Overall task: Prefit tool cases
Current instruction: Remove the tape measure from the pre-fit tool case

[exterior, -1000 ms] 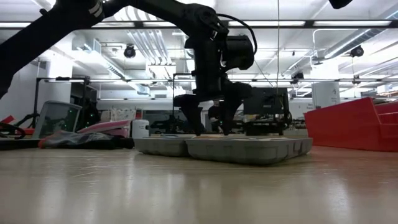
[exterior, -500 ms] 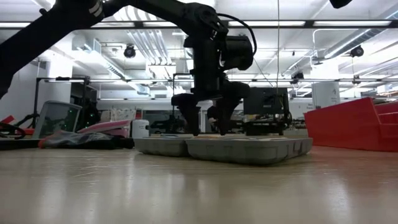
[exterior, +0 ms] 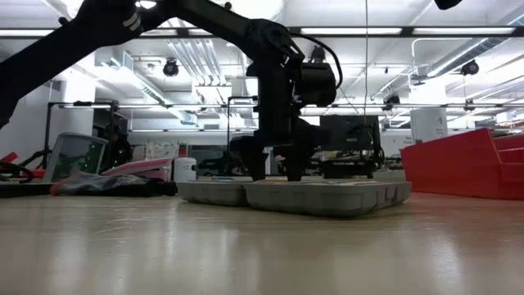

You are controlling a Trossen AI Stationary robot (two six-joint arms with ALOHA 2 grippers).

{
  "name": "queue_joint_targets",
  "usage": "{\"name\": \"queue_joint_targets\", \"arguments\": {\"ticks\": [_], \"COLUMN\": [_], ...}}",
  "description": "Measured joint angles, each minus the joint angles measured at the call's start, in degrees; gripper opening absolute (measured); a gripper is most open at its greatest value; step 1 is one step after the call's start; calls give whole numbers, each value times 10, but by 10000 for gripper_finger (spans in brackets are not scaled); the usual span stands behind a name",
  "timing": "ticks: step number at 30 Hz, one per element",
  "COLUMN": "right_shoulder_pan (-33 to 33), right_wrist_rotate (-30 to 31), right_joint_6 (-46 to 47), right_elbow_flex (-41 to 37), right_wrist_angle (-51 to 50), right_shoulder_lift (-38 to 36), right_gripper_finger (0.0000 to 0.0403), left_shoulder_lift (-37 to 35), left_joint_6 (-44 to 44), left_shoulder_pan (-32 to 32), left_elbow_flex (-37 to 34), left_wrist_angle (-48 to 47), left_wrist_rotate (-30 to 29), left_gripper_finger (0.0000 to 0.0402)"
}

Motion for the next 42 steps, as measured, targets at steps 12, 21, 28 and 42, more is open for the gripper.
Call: {"name": "queue_joint_targets", "arguments": {"ticks": [12,21,28,42], "right_shoulder_pan": [0,0,0,0], "right_wrist_rotate": [0,0,0,0], "right_joint_6": [-1,0,1,0], "right_elbow_flex": [0,0,0,0], "right_wrist_angle": [3,3,3,7], "right_shoulder_lift": [0,0,0,0], "right_gripper_finger": [130,130,130,130], "left_shoulder_lift": [0,-17,-28,-27], "left_joint_6": [0,-9,-7,-1], "left_shoulder_pan": [-1,-8,-14,7], "left_elbow_flex": [-2,35,133,157], "left_wrist_angle": [5,-55,-137,-117], "left_wrist_rotate": [-1,23,19,-32], "left_gripper_finger": [264,264,264,264]}}
